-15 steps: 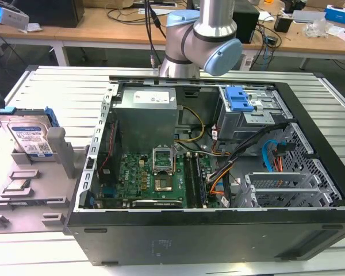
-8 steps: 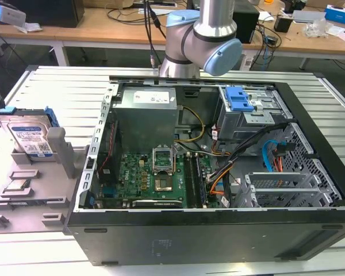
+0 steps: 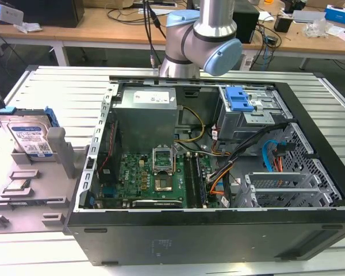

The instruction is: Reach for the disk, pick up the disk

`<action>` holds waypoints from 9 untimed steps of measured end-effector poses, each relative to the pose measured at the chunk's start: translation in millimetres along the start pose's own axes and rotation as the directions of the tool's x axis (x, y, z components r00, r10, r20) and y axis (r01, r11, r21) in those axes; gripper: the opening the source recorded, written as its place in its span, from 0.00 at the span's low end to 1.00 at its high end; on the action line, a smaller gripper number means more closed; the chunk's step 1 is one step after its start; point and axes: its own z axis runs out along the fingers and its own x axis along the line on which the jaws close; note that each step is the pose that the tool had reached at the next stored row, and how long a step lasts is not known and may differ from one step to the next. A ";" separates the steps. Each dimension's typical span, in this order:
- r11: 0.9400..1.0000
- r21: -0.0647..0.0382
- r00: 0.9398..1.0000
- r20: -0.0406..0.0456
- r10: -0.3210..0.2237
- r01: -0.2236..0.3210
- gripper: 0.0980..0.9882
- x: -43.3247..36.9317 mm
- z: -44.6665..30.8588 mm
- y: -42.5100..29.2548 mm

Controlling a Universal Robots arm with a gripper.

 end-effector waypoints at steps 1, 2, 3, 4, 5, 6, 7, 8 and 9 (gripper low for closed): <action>1.000 0.000 1.000 0.000 0.000 0.000 0.01 0.0 0.0 0.0; 1.000 0.000 1.000 0.000 0.000 0.000 0.01 0.0 0.0 0.0; 1.000 0.000 1.000 0.000 0.000 0.000 0.01 0.0 0.0 0.0; 1.000 0.000 1.000 0.000 0.000 0.000 0.01 0.0 0.0 0.0; 1.000 0.000 1.000 0.000 0.000 0.000 0.01 0.0 0.0 0.0; 1.000 0.000 1.000 0.000 0.000 0.000 0.01 0.0 0.0 0.0; 1.000 0.000 1.000 0.000 0.002 -0.002 0.01 0.0 0.0 0.0; 1.000 0.000 1.000 0.000 0.009 -0.009 0.01 0.0 0.0 0.0; 1.000 0.000 1.000 0.001 0.026 -0.026 0.01 -0.1 0.0 0.0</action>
